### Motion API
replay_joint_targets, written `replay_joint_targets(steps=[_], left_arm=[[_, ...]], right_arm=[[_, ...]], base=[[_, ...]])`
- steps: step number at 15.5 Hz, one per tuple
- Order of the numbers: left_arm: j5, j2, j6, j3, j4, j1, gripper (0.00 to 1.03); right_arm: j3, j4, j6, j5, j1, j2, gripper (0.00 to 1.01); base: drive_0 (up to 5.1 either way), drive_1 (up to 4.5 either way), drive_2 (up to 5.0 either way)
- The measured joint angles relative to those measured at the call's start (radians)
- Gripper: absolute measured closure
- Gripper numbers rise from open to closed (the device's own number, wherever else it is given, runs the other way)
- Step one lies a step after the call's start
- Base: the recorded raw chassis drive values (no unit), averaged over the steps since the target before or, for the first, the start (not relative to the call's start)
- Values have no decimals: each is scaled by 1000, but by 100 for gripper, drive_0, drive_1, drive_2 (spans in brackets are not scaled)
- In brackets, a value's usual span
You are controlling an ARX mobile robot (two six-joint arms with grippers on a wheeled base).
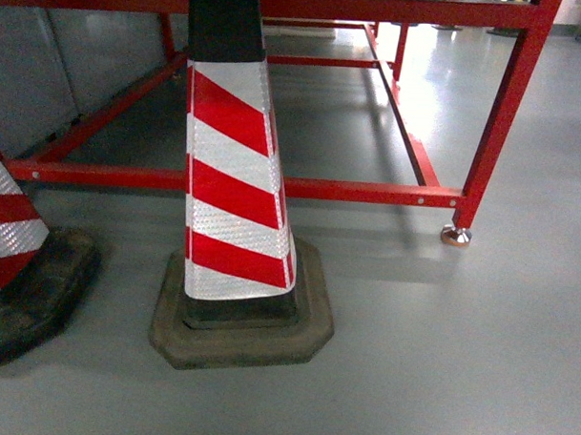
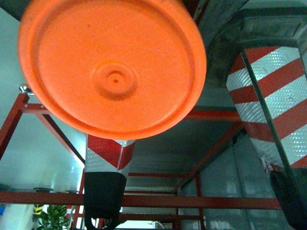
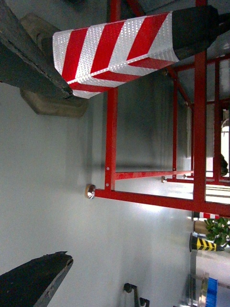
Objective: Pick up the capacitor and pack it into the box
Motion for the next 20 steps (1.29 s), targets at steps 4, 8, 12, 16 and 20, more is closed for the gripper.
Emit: replay_joint_targets(steps=[4,8,12,16,20], left_arm=[[1,0,0,0,0,0,59],[1,0,0,0,0,0,59],[1,0,0,0,0,0,59],[1,0,0,0,-1,0,59],[1,0,0,0,0,0,59]], right_arm=[[0,-2,0,0,0,0,3],[0,-1,0,0,0,0,3],[0,-1,0,0,0,0,3],[0,-2,0,0,0,0,3],[0,0,1,1,0,0,3]], base=[[-495,242,242],[-495,242,242],[-495,242,242],[-495,242,242],[-495,242,242]])
